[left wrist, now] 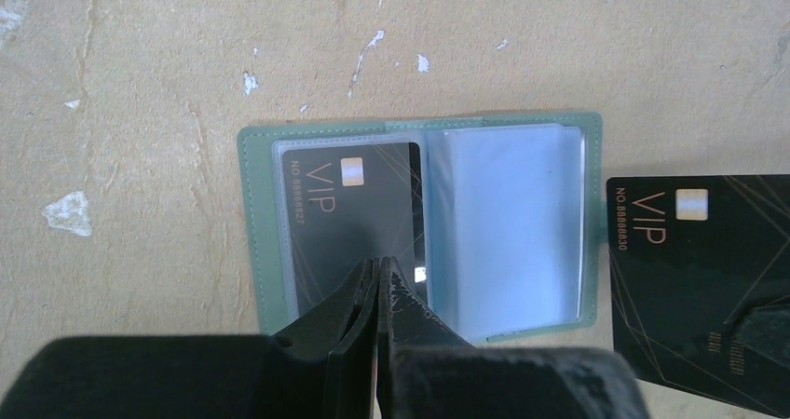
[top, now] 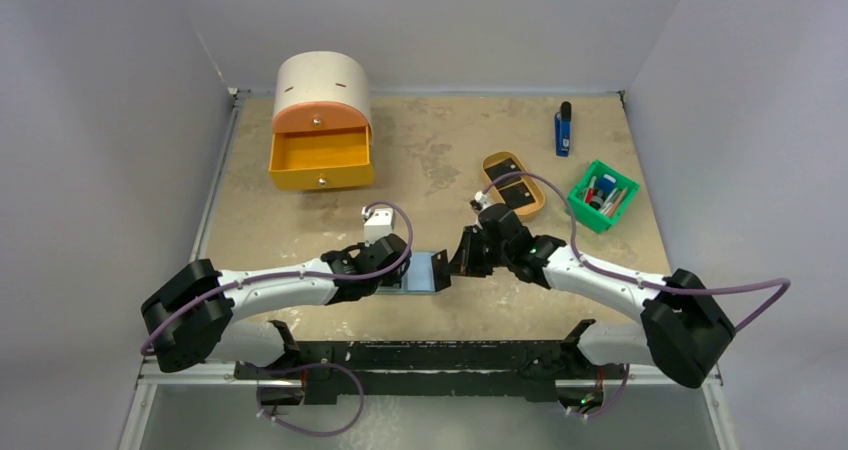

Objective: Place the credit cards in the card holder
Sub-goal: Turn over the card slot in the card holder.

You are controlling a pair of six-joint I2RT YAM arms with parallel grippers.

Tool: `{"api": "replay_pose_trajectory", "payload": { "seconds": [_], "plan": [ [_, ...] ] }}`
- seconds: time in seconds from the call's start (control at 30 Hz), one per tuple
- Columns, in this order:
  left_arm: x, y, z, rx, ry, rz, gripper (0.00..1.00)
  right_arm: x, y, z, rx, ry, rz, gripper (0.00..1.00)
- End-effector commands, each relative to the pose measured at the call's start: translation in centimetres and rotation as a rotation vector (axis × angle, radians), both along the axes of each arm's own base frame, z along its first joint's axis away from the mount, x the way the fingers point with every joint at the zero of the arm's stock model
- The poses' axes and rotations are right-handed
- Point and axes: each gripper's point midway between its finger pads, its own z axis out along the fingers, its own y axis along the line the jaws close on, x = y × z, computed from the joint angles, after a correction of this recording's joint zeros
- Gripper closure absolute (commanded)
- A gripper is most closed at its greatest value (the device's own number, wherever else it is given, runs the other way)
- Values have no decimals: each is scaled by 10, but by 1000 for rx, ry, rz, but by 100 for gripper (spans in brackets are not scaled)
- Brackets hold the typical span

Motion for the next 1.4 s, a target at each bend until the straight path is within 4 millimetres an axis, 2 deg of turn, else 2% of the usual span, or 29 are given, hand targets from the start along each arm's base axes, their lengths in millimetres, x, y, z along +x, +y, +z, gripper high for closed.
{"api": "replay_pose_trajectory", "payload": {
  "seconds": [0.0,0.37,1.37],
  "plan": [
    [7,-2,10,-38,-39,30,100,0,13,6,37,3,55,100],
    [7,-5,10,-44,-35,26,100,-8,16,-13,39,71,73,100],
    [7,-6,8,-48,-28,25,100,-15,2,-27,-15,126,7,100]
  ]
}}
